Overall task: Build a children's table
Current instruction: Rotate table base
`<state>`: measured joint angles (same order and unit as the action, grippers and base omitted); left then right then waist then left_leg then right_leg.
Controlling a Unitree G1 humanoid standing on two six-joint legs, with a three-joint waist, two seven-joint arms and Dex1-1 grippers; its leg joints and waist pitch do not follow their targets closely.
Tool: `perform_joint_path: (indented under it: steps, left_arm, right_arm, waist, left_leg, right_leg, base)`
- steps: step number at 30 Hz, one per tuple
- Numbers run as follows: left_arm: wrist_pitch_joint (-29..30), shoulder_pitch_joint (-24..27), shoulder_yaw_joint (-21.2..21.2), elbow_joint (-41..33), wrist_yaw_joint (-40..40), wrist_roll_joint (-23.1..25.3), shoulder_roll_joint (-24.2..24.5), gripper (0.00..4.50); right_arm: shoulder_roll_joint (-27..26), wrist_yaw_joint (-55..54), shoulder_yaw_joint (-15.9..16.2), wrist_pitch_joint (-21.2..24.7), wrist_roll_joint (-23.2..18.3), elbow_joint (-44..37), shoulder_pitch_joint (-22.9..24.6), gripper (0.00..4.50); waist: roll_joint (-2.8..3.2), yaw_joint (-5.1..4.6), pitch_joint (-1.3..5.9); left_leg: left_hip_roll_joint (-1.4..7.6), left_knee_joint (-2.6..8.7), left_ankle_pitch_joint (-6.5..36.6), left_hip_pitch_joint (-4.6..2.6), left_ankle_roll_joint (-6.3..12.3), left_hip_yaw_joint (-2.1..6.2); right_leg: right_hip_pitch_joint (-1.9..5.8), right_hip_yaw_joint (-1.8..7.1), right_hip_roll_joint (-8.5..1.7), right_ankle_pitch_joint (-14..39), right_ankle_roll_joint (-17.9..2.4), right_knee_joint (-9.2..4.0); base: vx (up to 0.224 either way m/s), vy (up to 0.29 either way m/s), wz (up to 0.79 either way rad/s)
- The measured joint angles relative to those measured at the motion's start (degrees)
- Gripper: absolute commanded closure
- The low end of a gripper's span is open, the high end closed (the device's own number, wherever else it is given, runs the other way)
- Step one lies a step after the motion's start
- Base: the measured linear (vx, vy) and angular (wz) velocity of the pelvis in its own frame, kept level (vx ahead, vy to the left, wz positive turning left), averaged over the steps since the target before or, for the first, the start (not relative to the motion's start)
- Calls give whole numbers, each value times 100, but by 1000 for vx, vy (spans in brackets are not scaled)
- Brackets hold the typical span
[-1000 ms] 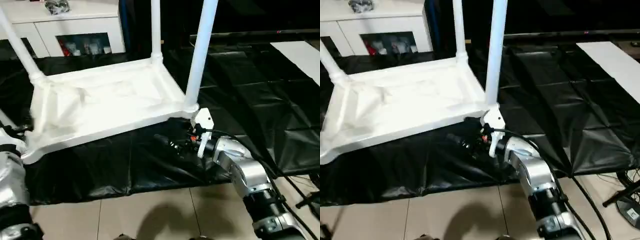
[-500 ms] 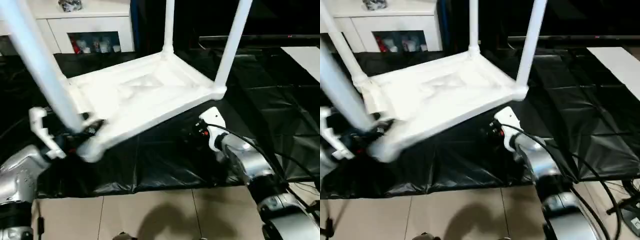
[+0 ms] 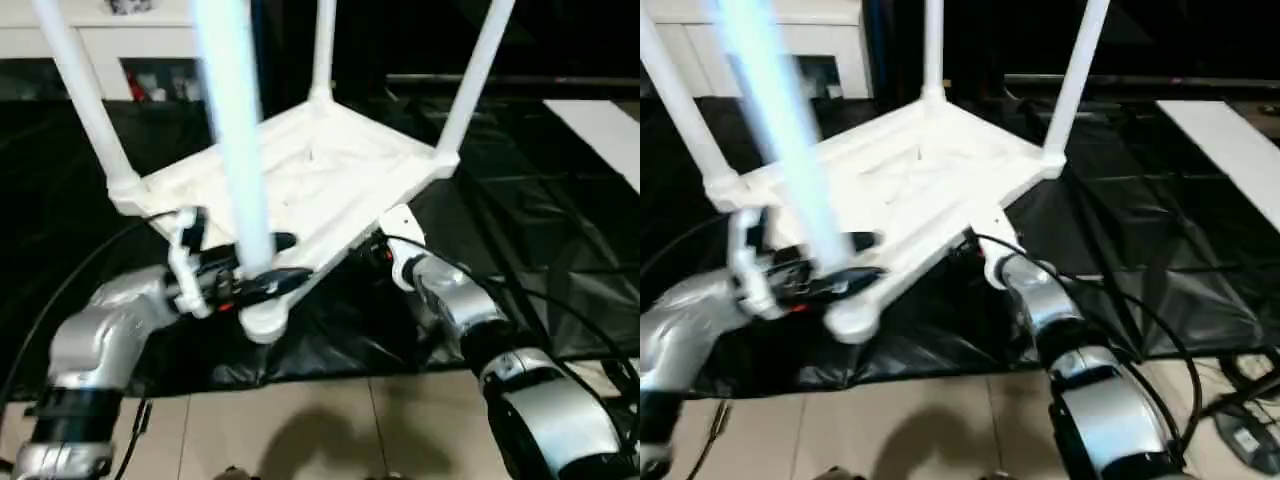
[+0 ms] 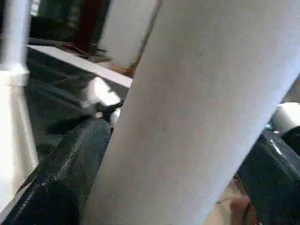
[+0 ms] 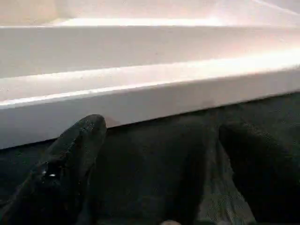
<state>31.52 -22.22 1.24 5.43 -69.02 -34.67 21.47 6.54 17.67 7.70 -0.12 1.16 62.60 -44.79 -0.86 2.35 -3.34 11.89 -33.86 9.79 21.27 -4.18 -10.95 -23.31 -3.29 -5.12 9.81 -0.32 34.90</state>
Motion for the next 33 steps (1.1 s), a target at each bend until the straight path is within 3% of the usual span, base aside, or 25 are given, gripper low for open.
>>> perform_joint_path:
  steps: [4, 8, 10, 13, 17, 21, 28, 30, 33]
  left_arm:
    - [53, -302, -323, 53, -54, 40, -359, 0]
    - [-39, -554, -688, 106, -77, 111, -750, 0]
    - [-189, -661, -800, 243, -67, 220, -981, 0]
    - [-513, -828, -954, 481, -11, 413, -1261, 0]
    - [-1541, -1334, -1058, 1461, 703, 1162, -1517, 0]
    - [-1994, -1548, -1062, 1988, 1075, 1488, -1476, 0]
    - [-2223, -1648, -1058, 2292, 1140, 1532, -1347, 0]
    - [-2460, -1826, -834, 2693, 1390, 1544, -978, 0]
    - [-2736, -1875, -168, 3354, 1974, 1648, -394, 0]
  right_arm:
    - [-23, -27, -82, -129, 3, 316, -78, 7]
    - [-56, -28, -115, -196, 20, 413, -80, 7]
    - [-68, -42, -119, -255, 28, 447, -90, 7]
    - [-129, -53, -134, -297, 50, 514, -136, 7]
    - [-231, -144, -150, -437, 113, 567, -169, 7]
    - [-243, -220, -161, -533, 122, 577, -188, 7]
    - [-164, -214, -188, -589, 89, 423, -72, 7]
    - [66, -191, -307, -692, -22, 40, 315, 7]
    - [448, -127, -523, -711, -100, -166, 803, 7]
  waist:
    - [-10, -60, -5]
    - [-14, -212, -8]
    - [-13, -242, -8]
    - [-11, -281, -8]
    - [5, -289, -6]
    - [18, -281, -2]
    - [21, -203, -3]
    - [28, -223, 1]
    - [41, -294, 1]
  left_leg:
    - [0, -4, 0, 0, 0, -8]
    - [5, -3, 1, 6, 1, -17]
    - [5, -2, 1, 12, 2, -21]
    - [7, -2, 0, 12, 2, -22]
    - [8, -5, 0, 5, 1, -17]
    - [9, -6, 0, 0, 1, -16]
    - [11, -6, -1, -2, 2, -18]
    - [5, -6, 0, -22, 1, -17]
    - [-1, -6, 1, -35, -3, 13]
  right_leg:
    - [-5, 7, 1, -1, -1, 6]
    - [-28, 15, 5, -2, -2, 12]
    - [-39, 15, 10, -2, -2, 15]
    - [-44, 16, 20, -2, -3, 21]
    - [-42, 17, 23, -9, -14, 22]
    - [-41, 19, 23, -9, -14, 25]
    - [-39, 19, 21, -10, -15, 26]
    - [-29, 32, 25, -18, -26, 34]
    - [-18, 28, 42, -7, 3, 29]
  base:
    - [0, 0, 0]
    - [0, 0, 0]
    - [0, 0, 0]
    - [0, 0, 0]
    - [0, 0, 0]
    - [0, 0, 0]
    - [0, 0, 0]
    - [0, 0, 0]
    - [0, 0, 0]
